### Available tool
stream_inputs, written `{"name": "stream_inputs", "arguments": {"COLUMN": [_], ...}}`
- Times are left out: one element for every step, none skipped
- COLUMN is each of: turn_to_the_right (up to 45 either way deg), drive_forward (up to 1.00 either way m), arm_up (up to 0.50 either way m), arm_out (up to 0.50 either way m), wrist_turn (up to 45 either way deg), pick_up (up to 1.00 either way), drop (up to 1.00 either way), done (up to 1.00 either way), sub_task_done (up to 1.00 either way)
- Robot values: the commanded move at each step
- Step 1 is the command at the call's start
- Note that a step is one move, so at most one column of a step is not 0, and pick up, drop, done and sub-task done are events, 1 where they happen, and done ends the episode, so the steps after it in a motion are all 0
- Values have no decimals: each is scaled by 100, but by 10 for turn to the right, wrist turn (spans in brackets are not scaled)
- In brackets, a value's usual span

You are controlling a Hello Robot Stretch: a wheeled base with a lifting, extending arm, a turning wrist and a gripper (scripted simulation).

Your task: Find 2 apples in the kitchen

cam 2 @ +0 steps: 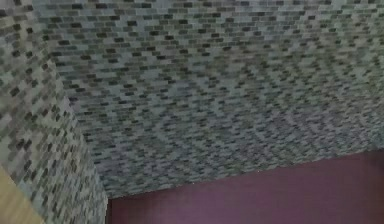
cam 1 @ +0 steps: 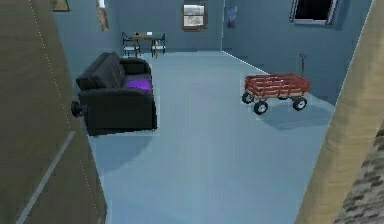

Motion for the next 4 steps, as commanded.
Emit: {"name": "stream_inputs", "arguments": {"turn_to_the_right": [0, 240, 0, 450], "drive_forward": [45, 0, 75, 0], "arm_up": [0, 0, 0, 0], "arm_out": [0, 0, 0, 0], "wrist_turn": [0, 0, 0, 0], "pick_up": [0, 0, 0, 0], "drop": [0, 0, 0, 0], "done": [0, 0, 0, 0], "sub_task_done": [0, 0, 0, 0]}}
